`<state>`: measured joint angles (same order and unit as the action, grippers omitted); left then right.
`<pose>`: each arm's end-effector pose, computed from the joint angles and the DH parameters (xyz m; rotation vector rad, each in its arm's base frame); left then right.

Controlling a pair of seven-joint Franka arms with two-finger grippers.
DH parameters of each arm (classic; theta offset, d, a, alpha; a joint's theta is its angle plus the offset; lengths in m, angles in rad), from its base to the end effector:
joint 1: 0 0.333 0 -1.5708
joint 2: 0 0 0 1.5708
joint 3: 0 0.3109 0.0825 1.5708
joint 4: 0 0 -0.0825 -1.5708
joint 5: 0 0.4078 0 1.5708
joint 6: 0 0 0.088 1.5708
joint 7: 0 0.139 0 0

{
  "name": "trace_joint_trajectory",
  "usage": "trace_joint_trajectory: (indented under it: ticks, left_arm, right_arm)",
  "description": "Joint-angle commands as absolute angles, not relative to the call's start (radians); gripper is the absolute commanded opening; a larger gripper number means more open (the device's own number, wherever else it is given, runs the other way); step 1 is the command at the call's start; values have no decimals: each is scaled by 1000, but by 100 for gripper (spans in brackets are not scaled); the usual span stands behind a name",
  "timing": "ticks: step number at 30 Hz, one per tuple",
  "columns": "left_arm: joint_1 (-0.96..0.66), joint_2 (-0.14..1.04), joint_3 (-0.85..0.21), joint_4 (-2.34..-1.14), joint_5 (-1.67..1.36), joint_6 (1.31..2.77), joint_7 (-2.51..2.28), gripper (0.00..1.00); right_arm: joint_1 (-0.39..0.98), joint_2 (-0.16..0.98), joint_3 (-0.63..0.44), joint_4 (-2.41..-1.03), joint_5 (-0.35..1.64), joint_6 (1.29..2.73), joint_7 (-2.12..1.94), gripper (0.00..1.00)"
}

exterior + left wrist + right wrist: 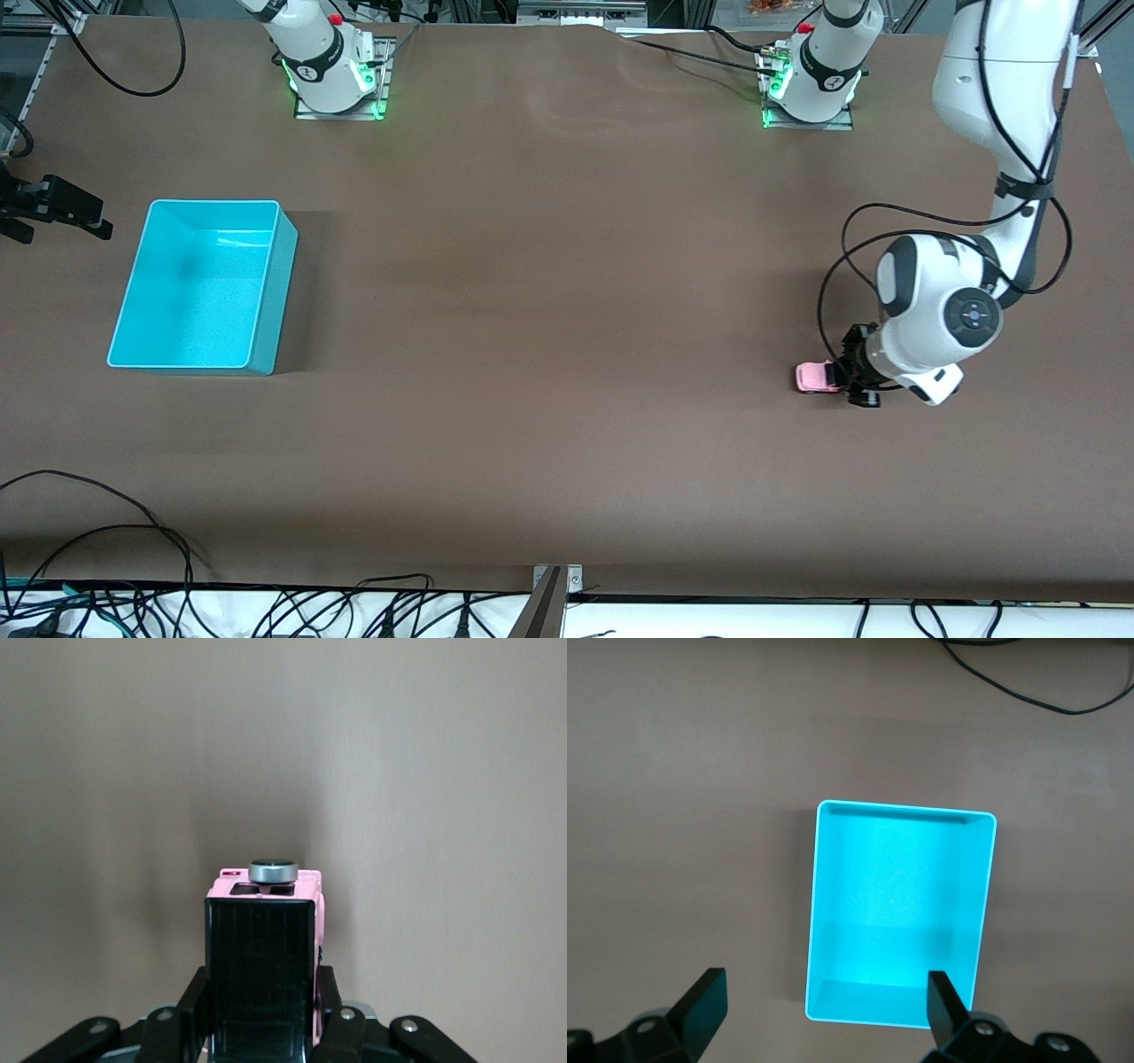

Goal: Wind and store pink jeep toy

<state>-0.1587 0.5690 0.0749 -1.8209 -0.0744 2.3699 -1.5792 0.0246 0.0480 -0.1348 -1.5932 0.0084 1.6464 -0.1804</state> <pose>0.6586 -0.0590 0.1691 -2.2536 -2.1804 0.0314 0.5952 -0.0632 0.5549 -3.1386 -0.1095 -0.0092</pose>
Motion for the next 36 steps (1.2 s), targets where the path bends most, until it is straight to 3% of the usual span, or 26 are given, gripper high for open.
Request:
trace_joint_trajectory:
  ticks: [1, 14, 36]
  left_arm:
    - [-228, 564, 84, -1842, -49, 2359, -1643, 0]
    - [-250, 614, 84, -1844, 23, 2381, -1710, 0]
    - [-46, 638, 84, -1848, 63, 2447, -1520, 0]
  right_arm:
    - [29, 54, -135, -1577, 2, 1643, -196, 100]
    - [29, 54, -135, -1577, 2, 1641, -196, 100]
    - [29, 54, -135, -1577, 2, 1641, -196, 100]
